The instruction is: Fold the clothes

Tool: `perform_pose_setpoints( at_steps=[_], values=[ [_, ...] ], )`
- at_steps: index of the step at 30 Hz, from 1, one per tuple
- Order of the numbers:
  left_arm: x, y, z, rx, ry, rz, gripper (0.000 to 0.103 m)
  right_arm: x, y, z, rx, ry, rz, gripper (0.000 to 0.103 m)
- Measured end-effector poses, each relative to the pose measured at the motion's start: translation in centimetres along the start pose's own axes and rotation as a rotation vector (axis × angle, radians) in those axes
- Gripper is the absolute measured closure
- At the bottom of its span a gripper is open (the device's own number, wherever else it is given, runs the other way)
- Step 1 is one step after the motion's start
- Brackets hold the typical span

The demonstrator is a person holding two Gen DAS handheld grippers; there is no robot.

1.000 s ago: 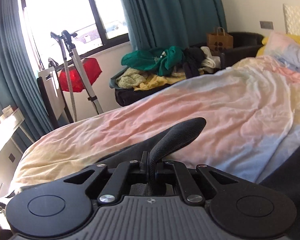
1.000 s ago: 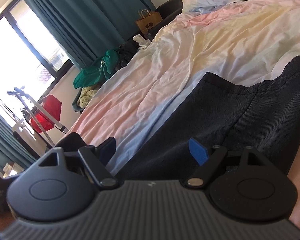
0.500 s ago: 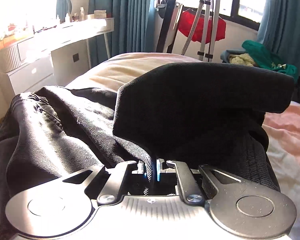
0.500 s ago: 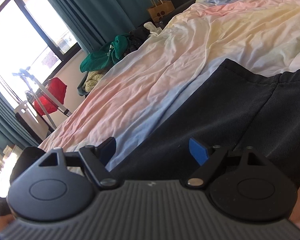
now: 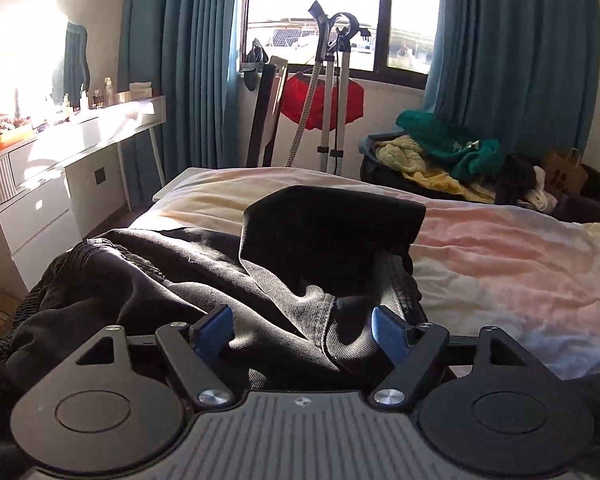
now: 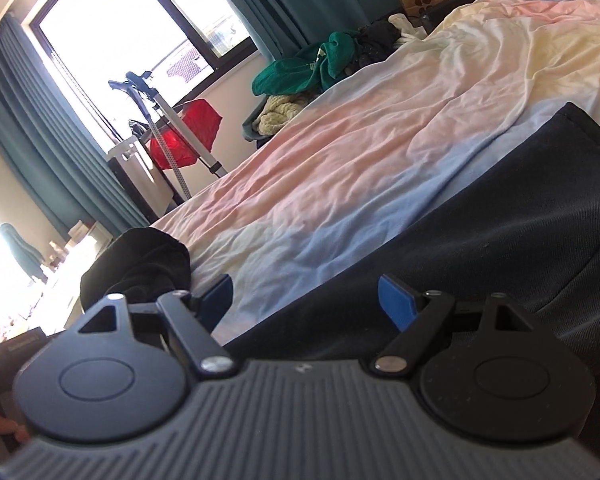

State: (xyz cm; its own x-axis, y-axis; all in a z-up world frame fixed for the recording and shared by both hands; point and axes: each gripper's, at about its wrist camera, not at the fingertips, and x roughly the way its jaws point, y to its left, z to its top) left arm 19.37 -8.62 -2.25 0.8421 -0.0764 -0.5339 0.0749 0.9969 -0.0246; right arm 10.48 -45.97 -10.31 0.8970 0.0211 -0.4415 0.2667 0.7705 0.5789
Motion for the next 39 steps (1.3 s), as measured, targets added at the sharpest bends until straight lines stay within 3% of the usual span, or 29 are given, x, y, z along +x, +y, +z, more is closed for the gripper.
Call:
perform_pose_setpoints(
  at_steps=[2,8,14,18,20,29,36,37,38,39],
  values=[
    [-3.1,-0.6,-1.1,0.031,-0.006,-0.025,0.023,-0.4,0.3,-0.1,-0.004,0.003,0.031,0.020],
    [-9.2,-0.9,-5.1,-0.009,-0.006,-0.080,0.020,-1.3,0.9,-0.6,-0.002,0.015,0.138,0.020],
    [-9.7,0.1,-8.3,-0.001,-0.008,-0.074,0.018,-2.5,1.7,-1.3,-0.045,-0.006,0.186,0.020],
    [-8.8,1.4,-9.6,-0.066,0.047,-0.125,0.018,-2.7,2.2,-1.6,-0.054,-0.001,0.208,0.020],
    [-9.1,1.3,-9.4,-0.032,0.027,-0.102,0.018,-2.5,2.3,-1.8,-0.052,0.016,0.213,0.027],
    [-10.3,1.1,-9.2,0.043,-0.025,-0.069,0.015,-1.1,4.5,-1.8,-0.165,0.042,0.133,0.027],
    [-11.0,1.0,-9.0,0.054,-0.059,-0.050,0.012,2.3,4.7,0.3,0.005,0.084,0.200,0.027],
    [-11.0,1.2,-9.0,0.040,-0.064,-0.053,0.011,3.2,4.7,0.5,0.038,0.098,0.217,0.031],
    [-10.9,1.4,-8.9,0.029,-0.066,-0.059,0.010,4.2,4.7,0.6,0.070,0.115,0.231,0.044],
    [-10.8,1.6,-8.9,0.018,-0.068,-0.065,0.010,5.3,4.8,0.7,0.096,0.137,0.239,0.048]
  ],
)
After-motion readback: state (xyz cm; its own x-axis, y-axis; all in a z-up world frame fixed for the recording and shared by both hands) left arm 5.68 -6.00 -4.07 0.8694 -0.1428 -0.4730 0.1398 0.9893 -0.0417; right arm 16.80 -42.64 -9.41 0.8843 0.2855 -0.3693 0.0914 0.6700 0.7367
